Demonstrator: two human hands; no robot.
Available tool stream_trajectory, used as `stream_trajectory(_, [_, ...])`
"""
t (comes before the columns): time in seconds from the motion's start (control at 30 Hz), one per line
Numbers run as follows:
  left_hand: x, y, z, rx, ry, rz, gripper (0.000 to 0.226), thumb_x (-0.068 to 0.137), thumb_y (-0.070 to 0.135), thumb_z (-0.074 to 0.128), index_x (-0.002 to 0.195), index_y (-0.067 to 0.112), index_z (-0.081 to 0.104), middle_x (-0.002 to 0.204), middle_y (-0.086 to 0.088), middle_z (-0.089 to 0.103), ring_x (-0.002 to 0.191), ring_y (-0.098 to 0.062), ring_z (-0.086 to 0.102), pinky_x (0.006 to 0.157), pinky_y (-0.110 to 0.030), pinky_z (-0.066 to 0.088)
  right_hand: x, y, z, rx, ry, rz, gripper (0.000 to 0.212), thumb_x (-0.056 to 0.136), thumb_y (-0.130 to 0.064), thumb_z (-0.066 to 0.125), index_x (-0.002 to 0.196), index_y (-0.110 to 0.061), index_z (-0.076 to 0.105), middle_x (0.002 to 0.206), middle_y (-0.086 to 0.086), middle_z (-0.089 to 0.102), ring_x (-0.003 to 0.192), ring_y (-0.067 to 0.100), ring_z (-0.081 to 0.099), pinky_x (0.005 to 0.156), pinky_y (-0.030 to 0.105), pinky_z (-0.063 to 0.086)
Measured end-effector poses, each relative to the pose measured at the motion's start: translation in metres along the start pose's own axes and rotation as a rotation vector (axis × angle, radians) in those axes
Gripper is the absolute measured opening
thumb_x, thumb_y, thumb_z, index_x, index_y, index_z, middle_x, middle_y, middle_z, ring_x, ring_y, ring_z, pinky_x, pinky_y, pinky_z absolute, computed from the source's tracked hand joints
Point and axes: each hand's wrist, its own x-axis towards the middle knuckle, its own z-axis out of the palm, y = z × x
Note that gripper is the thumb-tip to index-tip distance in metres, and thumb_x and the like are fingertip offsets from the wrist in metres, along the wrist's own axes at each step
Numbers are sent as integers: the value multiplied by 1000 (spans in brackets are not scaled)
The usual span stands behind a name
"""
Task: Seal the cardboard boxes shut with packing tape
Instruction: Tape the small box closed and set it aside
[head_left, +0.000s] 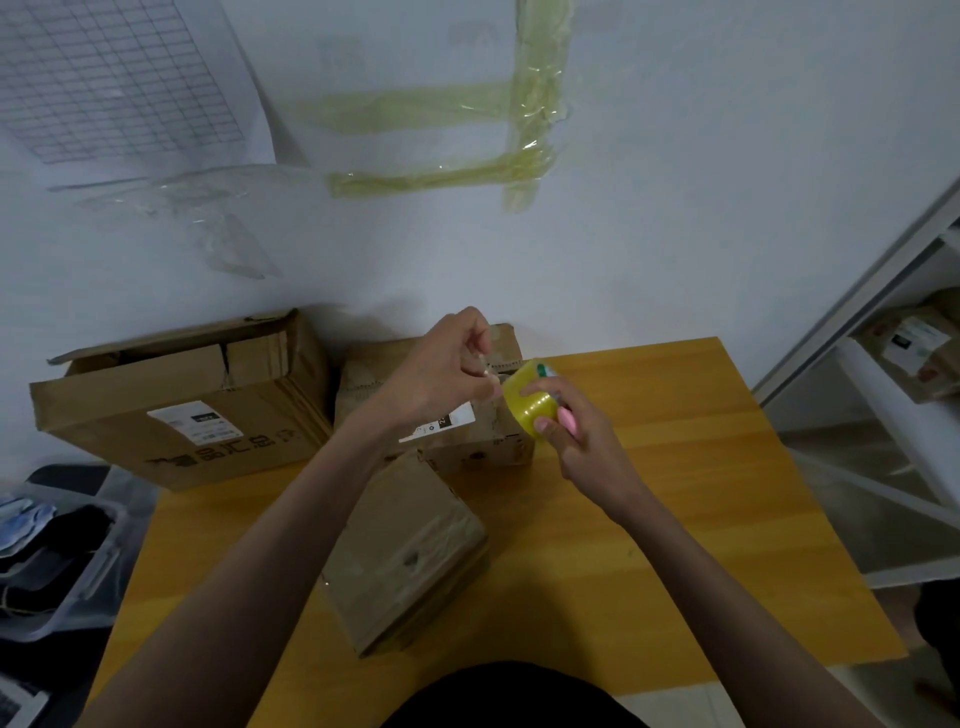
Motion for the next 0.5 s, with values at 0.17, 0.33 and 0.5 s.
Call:
stream_trajectory(0.17, [13, 3, -2, 132, 61, 39, 46, 76, -9, 77, 82, 23, 45, 88, -8, 49, 65, -11, 48, 54, -10, 37, -2, 2, 1, -12, -39, -40, 37, 98, -10, 53, 121, -38, 56, 124, -13, 55, 106, 10, 57, 78, 22, 52])
stream_trajectory(0.33, [19, -3, 11, 209, 81, 19, 46, 76, -5, 77, 82, 28, 45, 96, 1, 44, 72, -16, 50, 63, -22, 46, -6, -1, 2, -70, -59, -87, 40, 101, -6, 53, 127, -36, 54, 127, -21, 54, 116, 7, 55, 88, 35, 55])
stream_trajectory(0.5, [24, -9, 18, 210, 67, 6, 48, 71, -3, 81, 80, 28, 45, 96, -2, 48, 77, -27, 59, 68, -38, 50, -10, 7, 3, -148, -44, -130, 36, 100, -19, 49, 134, -29, 49, 130, -13, 54, 112, 17, 58, 85, 54, 54])
